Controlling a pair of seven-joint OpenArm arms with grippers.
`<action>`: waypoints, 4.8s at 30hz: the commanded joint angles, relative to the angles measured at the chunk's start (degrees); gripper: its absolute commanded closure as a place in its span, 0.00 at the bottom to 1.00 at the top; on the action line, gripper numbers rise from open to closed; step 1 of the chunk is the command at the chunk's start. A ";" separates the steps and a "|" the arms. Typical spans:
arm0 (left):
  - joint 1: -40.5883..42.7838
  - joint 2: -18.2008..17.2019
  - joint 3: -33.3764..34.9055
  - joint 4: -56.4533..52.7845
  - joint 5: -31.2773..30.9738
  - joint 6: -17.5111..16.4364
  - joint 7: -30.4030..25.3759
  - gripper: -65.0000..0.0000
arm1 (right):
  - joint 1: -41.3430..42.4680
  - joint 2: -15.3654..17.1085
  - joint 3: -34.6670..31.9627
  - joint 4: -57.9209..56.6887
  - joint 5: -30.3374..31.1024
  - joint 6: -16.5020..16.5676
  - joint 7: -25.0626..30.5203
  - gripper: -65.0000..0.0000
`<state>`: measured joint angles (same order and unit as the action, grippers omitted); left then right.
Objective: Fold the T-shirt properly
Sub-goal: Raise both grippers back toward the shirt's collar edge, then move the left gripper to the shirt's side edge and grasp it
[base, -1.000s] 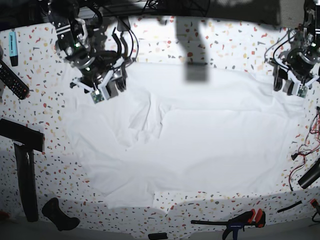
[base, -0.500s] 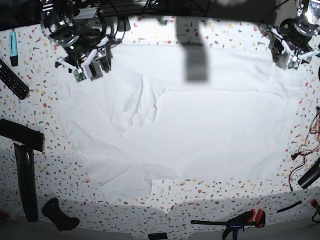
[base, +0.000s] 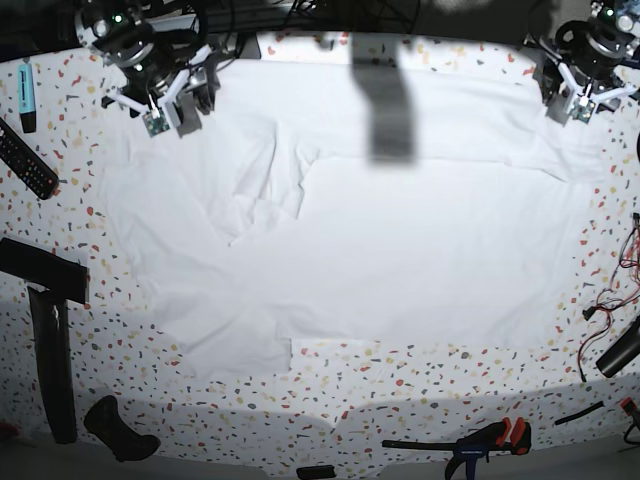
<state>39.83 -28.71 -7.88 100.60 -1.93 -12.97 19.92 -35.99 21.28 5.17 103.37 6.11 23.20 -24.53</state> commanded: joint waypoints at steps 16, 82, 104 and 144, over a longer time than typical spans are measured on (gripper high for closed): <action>8.04 -0.68 -0.37 8.33 0.44 1.25 1.75 0.57 | -1.84 0.61 5.42 0.46 -1.42 -0.04 -4.22 0.58; 5.92 6.49 -0.37 6.10 0.85 5.70 2.36 0.57 | 0.76 0.59 5.42 6.67 -3.98 -5.64 -5.05 0.58; -6.51 6.45 -0.37 22.47 0.90 5.73 4.74 0.57 | 7.21 0.55 5.42 17.64 -3.98 -5.64 -5.20 0.58; -86.55 6.51 -0.31 -92.26 -11.63 -15.74 -14.47 0.41 | 19.78 0.44 5.35 17.64 2.08 -5.55 -21.88 0.51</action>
<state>-44.58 -21.34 -8.05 7.55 -13.06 -28.53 5.45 -16.67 21.12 10.15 119.92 8.12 17.80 -47.46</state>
